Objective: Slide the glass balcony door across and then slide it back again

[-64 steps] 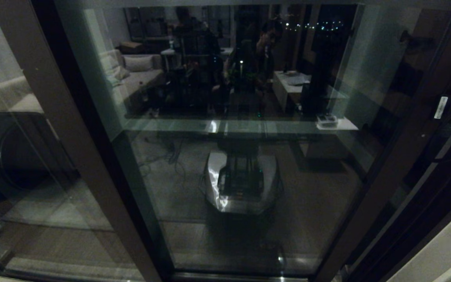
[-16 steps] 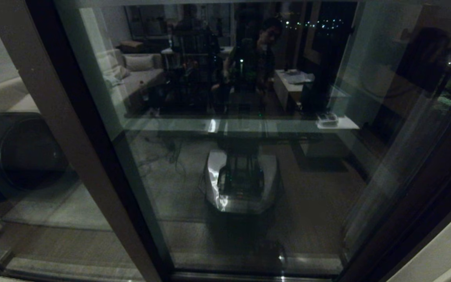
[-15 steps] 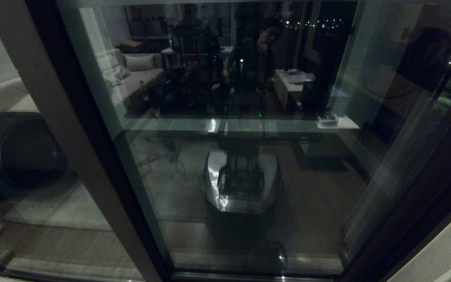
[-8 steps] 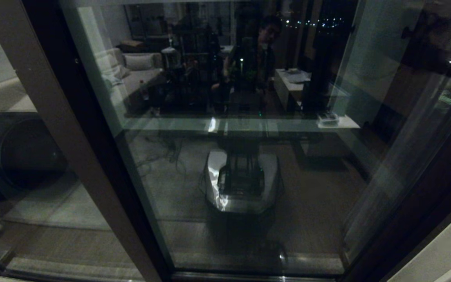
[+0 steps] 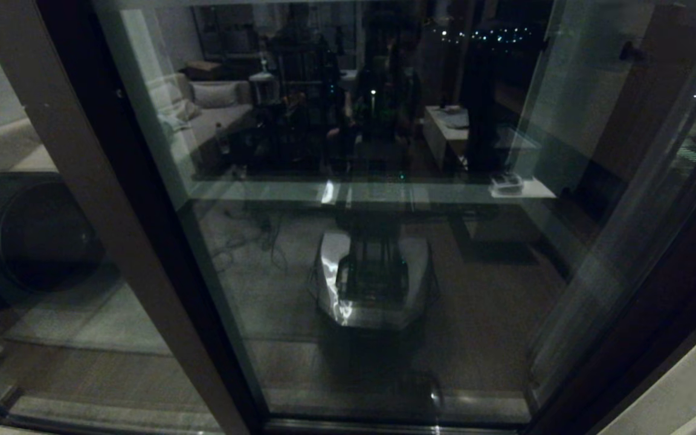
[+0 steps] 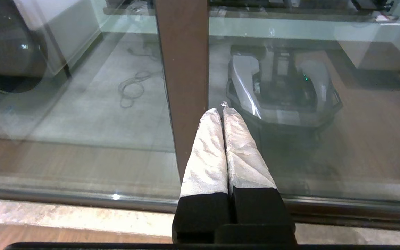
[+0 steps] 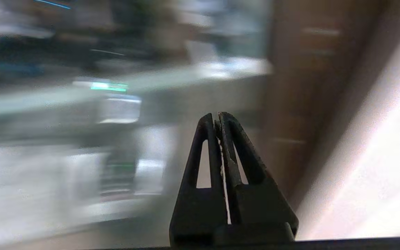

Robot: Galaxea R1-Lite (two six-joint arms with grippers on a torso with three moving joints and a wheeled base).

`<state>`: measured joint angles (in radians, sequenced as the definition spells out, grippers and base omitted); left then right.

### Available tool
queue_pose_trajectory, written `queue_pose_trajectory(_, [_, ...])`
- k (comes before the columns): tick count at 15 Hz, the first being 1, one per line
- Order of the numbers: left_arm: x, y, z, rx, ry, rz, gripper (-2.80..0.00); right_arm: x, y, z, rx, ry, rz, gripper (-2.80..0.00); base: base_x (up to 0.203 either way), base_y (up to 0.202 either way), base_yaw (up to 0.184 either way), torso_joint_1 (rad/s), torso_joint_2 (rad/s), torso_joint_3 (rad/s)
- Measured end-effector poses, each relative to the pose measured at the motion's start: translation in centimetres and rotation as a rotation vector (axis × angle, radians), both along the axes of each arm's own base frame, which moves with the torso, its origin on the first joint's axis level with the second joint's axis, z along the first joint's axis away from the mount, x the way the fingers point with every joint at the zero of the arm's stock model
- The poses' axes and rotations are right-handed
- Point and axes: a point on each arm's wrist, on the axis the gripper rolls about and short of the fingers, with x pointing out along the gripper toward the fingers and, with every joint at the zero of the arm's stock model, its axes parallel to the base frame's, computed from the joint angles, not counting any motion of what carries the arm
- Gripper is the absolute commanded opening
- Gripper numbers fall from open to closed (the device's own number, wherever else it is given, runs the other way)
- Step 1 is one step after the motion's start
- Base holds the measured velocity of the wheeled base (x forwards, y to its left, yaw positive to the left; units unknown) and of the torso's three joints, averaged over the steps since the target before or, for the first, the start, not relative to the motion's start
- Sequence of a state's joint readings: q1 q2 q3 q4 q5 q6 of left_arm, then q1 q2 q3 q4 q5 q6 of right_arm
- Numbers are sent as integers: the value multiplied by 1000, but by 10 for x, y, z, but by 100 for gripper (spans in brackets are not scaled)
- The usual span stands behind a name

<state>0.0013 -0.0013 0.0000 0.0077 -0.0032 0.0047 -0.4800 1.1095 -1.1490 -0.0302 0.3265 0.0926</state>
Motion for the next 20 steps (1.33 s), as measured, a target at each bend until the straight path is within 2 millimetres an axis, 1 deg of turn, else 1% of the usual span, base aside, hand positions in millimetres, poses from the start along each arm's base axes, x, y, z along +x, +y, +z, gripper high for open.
queue_pose_trajectory(2, [0,0,0,0,0,0,-280,-29,19,2,65,-55,176,-280,0,0,0,0,0,0])
queue_pose_trajectory(4, [0,0,0,0,0,0,-280,-63,39,-6,90,-69,282,-280,0,0,0,0,0,0])
queue_pose_trajectory(6, [0,0,0,0,0,0,-280,-102,61,-17,95,-82,351,-280,0,0,0,0,0,0])
queue_pose_trajectory(8, [0,0,0,1,0,0,-280,-149,83,-26,103,-96,450,-280,0,0,0,0,0,0])
queue_pose_trajectory(10, [0,0,0,1,0,1,-280,-195,98,-22,98,-111,531,-280,0,0,0,0,0,0])
queue_pose_trajectory(13, [0,0,0,1,0,0,-280,-260,106,-13,101,-116,650,-280,0,0,0,0,0,0])
queue_pose_trajectory(16, [0,0,0,1,0,0,-280,-315,102,-15,112,-106,720,-280,0,0,0,0,0,0])
queue_pose_trajectory(17, [0,0,0,1,0,0,-280,-331,100,-16,112,-110,724,-280,0,0,0,0,0,0])
queue_pose_trajectory(18, [0,0,0,0,0,0,-280,-343,98,-18,105,-113,716,-280,0,0,0,0,0,0])
queue_pose_trajectory(20, [0,0,0,0,0,1,-280,-360,93,-31,67,-85,668,-280,0,0,0,0,0,0])
